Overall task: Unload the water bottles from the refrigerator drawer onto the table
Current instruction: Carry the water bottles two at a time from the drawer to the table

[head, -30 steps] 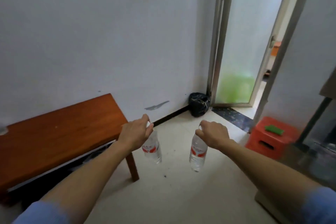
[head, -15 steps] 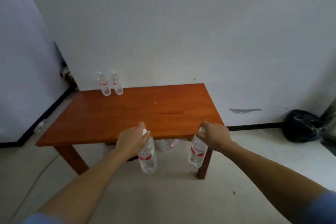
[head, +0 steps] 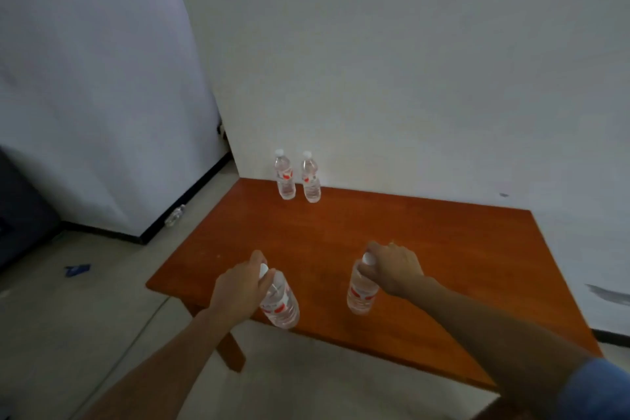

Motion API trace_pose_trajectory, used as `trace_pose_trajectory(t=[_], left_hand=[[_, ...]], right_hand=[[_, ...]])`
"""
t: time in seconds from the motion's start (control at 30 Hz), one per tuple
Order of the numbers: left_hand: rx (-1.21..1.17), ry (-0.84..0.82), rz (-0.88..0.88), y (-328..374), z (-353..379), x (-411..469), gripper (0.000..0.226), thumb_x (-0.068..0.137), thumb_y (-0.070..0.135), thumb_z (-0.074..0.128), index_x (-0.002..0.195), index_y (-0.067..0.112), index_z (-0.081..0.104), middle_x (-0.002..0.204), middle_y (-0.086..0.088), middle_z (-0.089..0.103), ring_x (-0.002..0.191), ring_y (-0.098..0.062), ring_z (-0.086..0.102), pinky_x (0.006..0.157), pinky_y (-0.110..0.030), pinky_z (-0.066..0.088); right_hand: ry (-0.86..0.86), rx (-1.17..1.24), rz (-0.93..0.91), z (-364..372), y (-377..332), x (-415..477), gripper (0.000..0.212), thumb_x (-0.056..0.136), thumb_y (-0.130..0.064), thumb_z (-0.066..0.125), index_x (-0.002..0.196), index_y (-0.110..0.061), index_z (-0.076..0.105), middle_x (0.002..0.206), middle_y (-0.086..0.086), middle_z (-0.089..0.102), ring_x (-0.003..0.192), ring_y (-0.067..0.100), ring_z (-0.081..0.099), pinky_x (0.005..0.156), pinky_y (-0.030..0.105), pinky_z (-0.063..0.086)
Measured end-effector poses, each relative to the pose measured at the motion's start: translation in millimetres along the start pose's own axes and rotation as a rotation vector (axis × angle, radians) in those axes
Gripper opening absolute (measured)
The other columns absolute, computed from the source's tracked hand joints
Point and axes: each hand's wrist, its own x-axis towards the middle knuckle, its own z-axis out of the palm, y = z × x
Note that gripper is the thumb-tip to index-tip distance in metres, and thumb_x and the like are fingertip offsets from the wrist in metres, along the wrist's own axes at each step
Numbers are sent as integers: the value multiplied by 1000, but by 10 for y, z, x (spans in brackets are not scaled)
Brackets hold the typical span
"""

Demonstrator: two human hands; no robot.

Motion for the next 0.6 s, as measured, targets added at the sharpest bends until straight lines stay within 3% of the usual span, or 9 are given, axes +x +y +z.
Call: trace_pose_trajectory(t=[0.1,0.23,0.4,0.6], left_hand=[[-22,19,-61,-348,-11,440,28,98,47,38,108,22,46,81,6,61,71,-8,62,60,-19,49],[10,53,-77,-829,15,1031,28,99,44,39,109,20,48,73,10,54,63,-4,55,51,-14,34],[30,34,3,-1492,25,1908,30,98,47,38,109,21,47,72,11,52,58,-3,50,49,-14,30],[23,-16,116,-2026,-73,3119,30,98,46,38,113,20,45,92,5,60,76,-11,57,62,-21,40]], right_hand=[[17,-23,-39,25,-176,589,38,96,-52,47,120,-23,52,96,-4,65,75,11,59,55,19,41],[59,-1,-37,124,-467,1330,37,95,-54,48,117,-24,53,91,-6,64,75,10,61,64,23,53],[94,24,32,344,-911,2271,36,93,-54,51,115,-25,53,92,-8,63,77,10,62,68,25,55],[116,75,158,451,-1314,3248,37,96,-48,50,124,-26,51,103,-5,66,76,9,60,59,19,46]])
